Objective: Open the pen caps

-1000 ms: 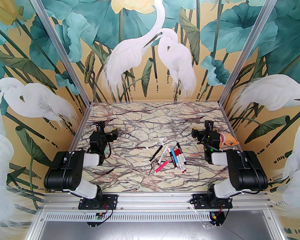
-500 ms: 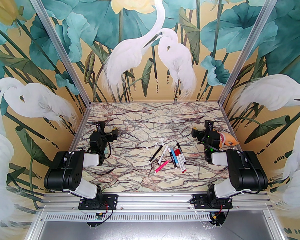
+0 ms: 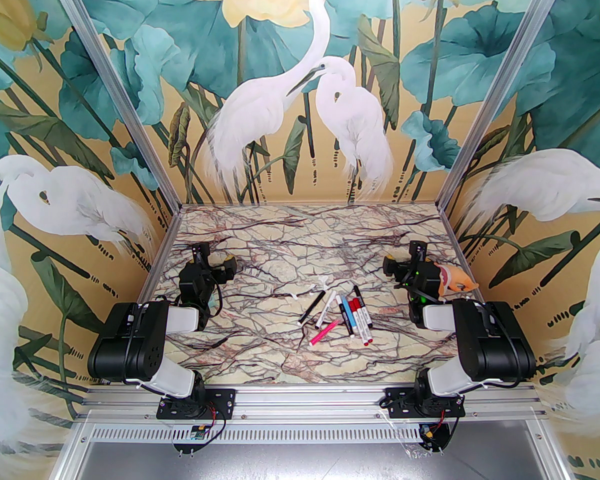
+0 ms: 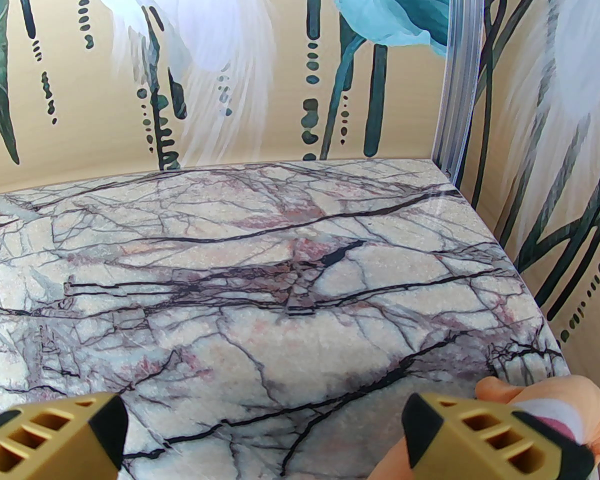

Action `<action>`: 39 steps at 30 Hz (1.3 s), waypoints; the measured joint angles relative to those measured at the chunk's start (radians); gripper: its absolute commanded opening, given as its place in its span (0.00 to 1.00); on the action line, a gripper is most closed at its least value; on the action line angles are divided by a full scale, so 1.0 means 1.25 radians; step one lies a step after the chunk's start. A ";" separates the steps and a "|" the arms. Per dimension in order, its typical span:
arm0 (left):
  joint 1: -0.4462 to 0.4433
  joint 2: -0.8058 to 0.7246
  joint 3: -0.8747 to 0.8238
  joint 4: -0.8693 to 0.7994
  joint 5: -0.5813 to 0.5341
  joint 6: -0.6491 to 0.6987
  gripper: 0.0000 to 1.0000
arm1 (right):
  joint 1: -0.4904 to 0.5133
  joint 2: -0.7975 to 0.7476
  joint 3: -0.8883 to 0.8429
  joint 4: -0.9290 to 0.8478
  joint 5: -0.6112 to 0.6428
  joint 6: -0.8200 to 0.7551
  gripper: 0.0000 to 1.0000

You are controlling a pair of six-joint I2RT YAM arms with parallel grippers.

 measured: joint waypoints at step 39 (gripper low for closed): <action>-0.013 -0.140 0.004 -0.125 -0.023 -0.009 1.00 | -0.010 -0.117 -0.010 -0.076 -0.030 0.010 0.99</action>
